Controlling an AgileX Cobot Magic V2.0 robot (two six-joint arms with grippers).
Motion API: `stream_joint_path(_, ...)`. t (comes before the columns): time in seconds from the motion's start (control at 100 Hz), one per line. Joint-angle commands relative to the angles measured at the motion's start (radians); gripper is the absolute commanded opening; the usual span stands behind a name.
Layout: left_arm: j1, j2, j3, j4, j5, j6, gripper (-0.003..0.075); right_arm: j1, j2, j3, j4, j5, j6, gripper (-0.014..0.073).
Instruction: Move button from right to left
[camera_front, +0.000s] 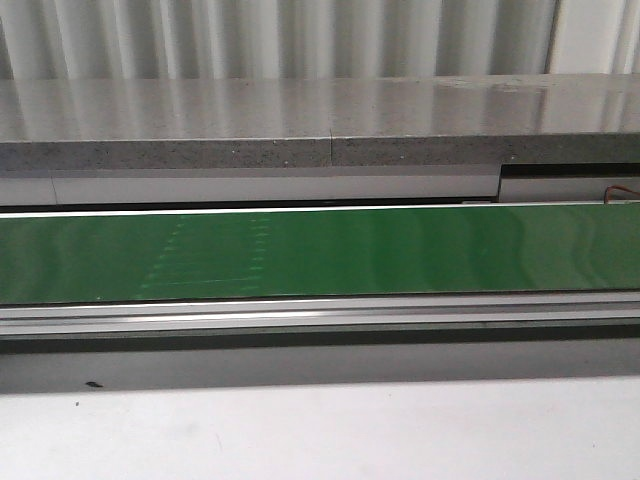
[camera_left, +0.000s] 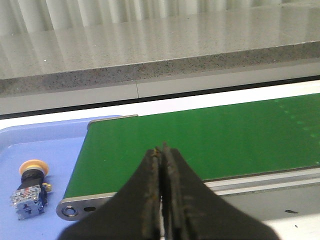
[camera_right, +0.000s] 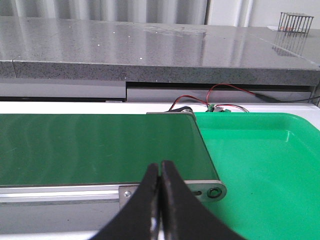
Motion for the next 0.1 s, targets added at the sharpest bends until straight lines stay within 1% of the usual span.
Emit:
stream_joint_path(0.0,-0.007,-0.032,0.038,-0.002,-0.076,-0.003,-0.0021,-0.008,-0.022,-0.021,-0.014,-0.074,0.0,-0.0067)
stream_joint_path(0.09,-0.007,-0.032,0.038,-0.002,-0.076,-0.003,-0.002,-0.008,-0.022,-0.021,-0.014,-0.074,0.0,-0.0067)
